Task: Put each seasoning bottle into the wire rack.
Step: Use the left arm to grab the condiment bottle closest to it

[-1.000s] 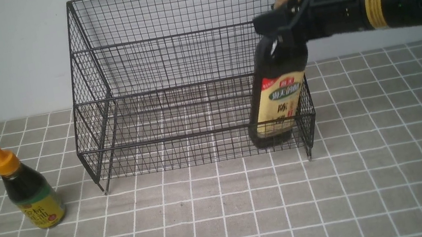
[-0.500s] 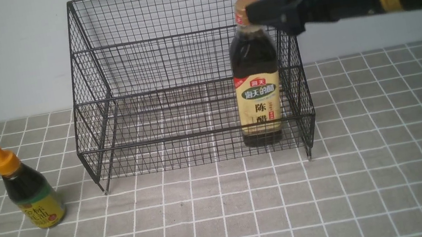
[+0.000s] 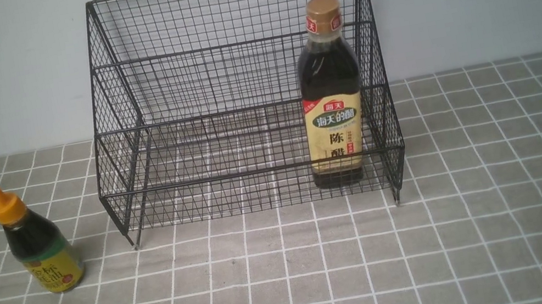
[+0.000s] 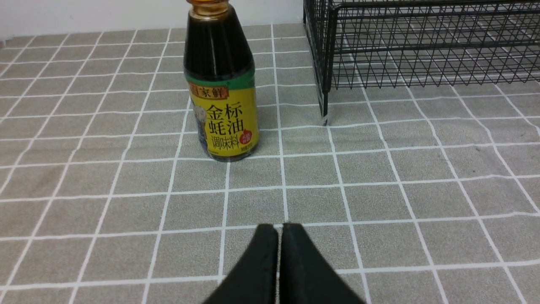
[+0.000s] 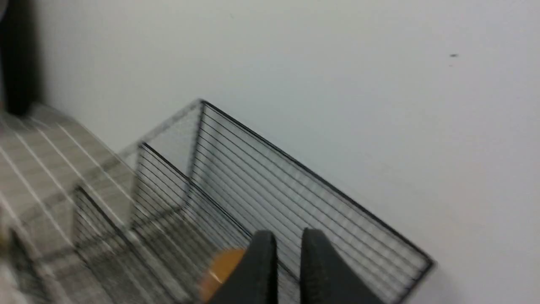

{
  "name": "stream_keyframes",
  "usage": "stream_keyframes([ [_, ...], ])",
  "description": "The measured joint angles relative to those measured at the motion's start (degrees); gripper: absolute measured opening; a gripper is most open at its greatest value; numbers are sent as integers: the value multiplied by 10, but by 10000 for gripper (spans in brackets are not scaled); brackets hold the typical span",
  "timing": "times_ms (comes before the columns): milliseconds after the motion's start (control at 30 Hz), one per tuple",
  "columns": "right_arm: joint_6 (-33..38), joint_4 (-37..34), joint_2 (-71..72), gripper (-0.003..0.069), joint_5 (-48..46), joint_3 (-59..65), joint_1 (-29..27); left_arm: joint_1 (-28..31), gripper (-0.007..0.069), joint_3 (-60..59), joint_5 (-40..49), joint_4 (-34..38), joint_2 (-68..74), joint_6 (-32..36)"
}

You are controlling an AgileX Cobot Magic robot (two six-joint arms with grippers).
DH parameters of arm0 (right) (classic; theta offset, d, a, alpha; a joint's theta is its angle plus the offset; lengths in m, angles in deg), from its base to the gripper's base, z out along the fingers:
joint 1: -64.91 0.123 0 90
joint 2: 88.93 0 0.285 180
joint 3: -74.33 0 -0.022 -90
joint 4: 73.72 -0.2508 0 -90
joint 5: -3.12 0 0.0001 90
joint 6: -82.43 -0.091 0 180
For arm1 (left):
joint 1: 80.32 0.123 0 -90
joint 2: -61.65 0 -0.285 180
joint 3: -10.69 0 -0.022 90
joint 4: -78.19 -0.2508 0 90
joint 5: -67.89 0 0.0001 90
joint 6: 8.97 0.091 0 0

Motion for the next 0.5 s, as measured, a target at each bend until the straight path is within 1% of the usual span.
stream_keyframes([
  [33,14,0,0,21,-7,0,0,0,-7,0,0,0,0,0],
  [67,113,-2,15,4,-54,21,0,0,-7,0,0,0,0,0],
  [133,221,-35,48,-9,-153,50,0,0,-7,0,0,0,0,0],
  [167,227,-47,54,-10,-162,54,0,0,-7,0,0,0,0,0],
  [200,255,-101,75,-12,-215,63,0,0,-7,0,0,0,0,0],
  [267,271,-226,107,-12,-304,67,0,0,-7,0,0,0,0,0],
  [300,283,-310,126,-12,-359,67,0,0,-7,0,0,0,0,0],
  [333,310,-418,149,-12,-430,67,0,0,-7,0,0,0,0,0],
  [367,337,-491,165,-13,-467,67,0,0,-7,0,0,0,0,0],
  [400,380,-562,179,-13,-527,67,0,0,-7,0,0,0,0,0],
  [433,464,-717,208,-13,-609,68,-2,0,-7,0,0,0,0,0],
  [467,486,-734,211,-13,-625,68,-2,0,-7,0,0,0,0,0],
  [500,560,-846,231,-13,-665,70,-2,0,-7,0,0,0,0,0],
])
